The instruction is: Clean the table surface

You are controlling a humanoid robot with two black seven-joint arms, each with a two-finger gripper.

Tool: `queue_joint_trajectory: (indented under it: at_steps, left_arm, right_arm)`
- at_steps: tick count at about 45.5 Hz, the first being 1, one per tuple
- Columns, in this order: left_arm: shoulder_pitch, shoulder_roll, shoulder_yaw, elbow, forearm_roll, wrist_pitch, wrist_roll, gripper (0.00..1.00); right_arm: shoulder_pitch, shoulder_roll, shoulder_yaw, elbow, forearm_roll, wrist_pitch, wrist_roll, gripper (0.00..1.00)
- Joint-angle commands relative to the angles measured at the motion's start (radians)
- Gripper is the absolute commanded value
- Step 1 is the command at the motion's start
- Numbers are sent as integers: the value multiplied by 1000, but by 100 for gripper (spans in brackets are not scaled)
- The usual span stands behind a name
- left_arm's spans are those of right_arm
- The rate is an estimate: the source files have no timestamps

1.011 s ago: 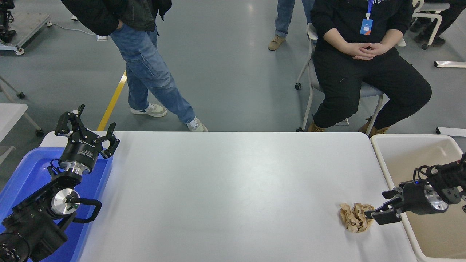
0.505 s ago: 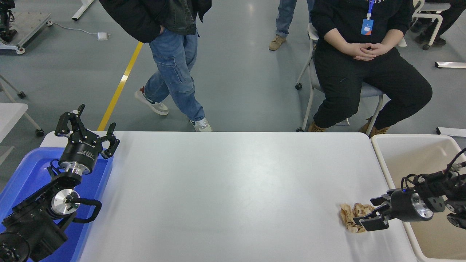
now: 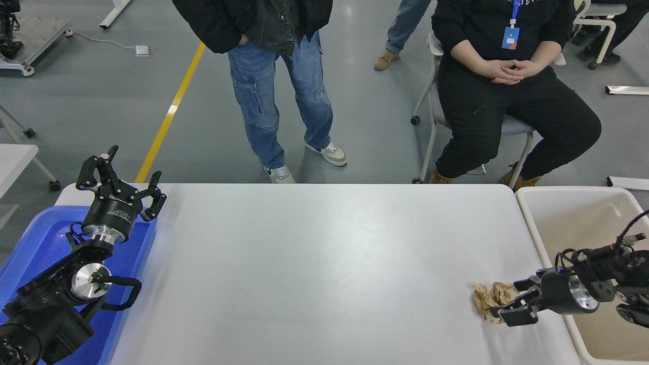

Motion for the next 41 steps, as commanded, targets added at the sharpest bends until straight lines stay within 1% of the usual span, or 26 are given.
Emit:
queue_joint_trajectory:
  at_steps: [1,11,15,18,20,25,28,29,30,32,34,41]
  left_arm:
    - [0,0,0,-1,0,0,0,100]
    - [0,0,0,-1,0,0,0,100]
    - [0,0,-1,-1,0,0,0,100]
    - [0,0,-1,0,0,0,0,100]
    - [0,0,0,0,0,0,0,100]
    - [0,0,0,0,0,0,0,100]
    - [0,0,0,0,0,0,0,100]
    - [0,0,0,0,0,0,0,100]
    - [0,0,0,0,0,0,0,100]
    - [0,0,0,-1,0,0,0,100]
    - [0,0,0,0,0,0,0,100]
    - [0,2,0,0,0,0,0,100]
  right_arm:
    - [-35,22,19,-29,1,-14,0,98]
    - [-55,52,24,-86,30,-28,0,98]
    - [-68,70,22,-118,40,-54,3,96]
    - [-80,73,22,-138,40,-62,5,86]
    - [-81,73,19,-144,40,-63,6,82]
    - [-81,73,13,-147,38,-68,9,67]
    - [-83,72,12,-149,38,-83,9,52]
    - [-83,72,12,-149,38,-88,9,45]
    - [-83,72,12,-149,38,-89,9,36]
    - [-83,72,12,-149,38,-89,9,14]
    - [-81,72,10,-153,38,-89,9,1]
    - [-83,72,10,-175,40,-89,12,0]
